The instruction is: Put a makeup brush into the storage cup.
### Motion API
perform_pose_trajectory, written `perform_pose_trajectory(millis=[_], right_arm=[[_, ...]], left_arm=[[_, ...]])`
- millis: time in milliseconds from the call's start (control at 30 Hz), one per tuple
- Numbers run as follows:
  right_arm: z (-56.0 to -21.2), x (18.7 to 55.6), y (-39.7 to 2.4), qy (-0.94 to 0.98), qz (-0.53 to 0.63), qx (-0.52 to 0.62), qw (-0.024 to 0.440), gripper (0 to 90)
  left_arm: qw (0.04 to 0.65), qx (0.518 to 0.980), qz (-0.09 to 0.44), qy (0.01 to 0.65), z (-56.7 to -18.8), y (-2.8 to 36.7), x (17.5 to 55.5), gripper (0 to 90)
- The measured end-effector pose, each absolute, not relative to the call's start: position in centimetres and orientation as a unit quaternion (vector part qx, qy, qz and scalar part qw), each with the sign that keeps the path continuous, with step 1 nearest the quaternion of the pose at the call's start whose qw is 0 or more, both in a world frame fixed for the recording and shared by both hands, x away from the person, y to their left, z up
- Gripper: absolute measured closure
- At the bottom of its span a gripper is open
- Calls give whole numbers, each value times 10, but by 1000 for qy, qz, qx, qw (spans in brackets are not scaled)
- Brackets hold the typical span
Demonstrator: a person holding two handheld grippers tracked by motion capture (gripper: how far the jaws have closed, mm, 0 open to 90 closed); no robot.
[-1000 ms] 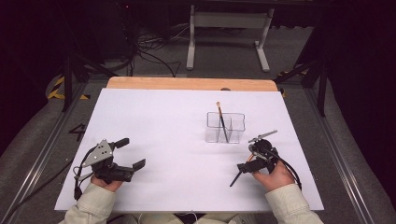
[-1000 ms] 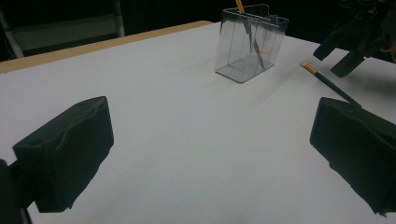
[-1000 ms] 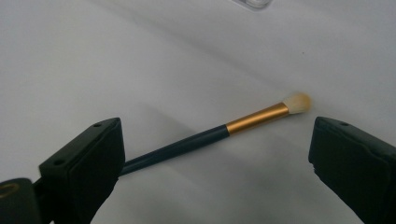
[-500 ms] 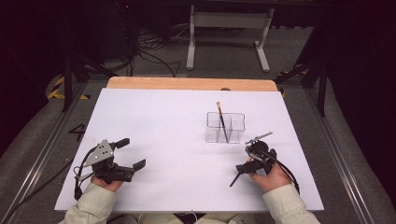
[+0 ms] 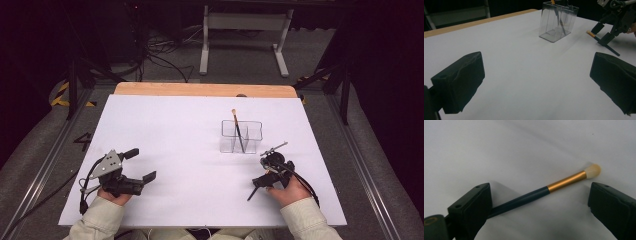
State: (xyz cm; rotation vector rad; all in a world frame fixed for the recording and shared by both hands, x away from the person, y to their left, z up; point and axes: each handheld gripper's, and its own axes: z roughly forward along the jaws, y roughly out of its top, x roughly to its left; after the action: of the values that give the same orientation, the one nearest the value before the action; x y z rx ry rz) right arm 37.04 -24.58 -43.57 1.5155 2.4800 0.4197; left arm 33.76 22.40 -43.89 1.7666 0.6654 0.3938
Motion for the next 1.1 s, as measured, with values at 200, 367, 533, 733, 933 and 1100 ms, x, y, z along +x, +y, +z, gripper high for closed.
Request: perform_pose_trajectory(millis=[200,367,533,733,933,1100], right_arm=[[-434,371,-245,843,133,511,98,93],[-431,373,-246,851,124,502,91,156],[-427,375,-244,860,109,492,82,264],[-423,377,-242,870,91,479,68,439],[-420,379,-242,881,79,463,56,655],[-419,382,-240,886,66,457,48,758]], left_arm=[[569,754,168,283,-439,224,338,3],[569,755,169,281,-439,224,339,3],[568,755,168,280,-439,224,339,3],[569,755,168,280,-439,224,339,3],[569,754,166,281,-439,224,339,3],[569,754,167,282,-439,224,338,3]])
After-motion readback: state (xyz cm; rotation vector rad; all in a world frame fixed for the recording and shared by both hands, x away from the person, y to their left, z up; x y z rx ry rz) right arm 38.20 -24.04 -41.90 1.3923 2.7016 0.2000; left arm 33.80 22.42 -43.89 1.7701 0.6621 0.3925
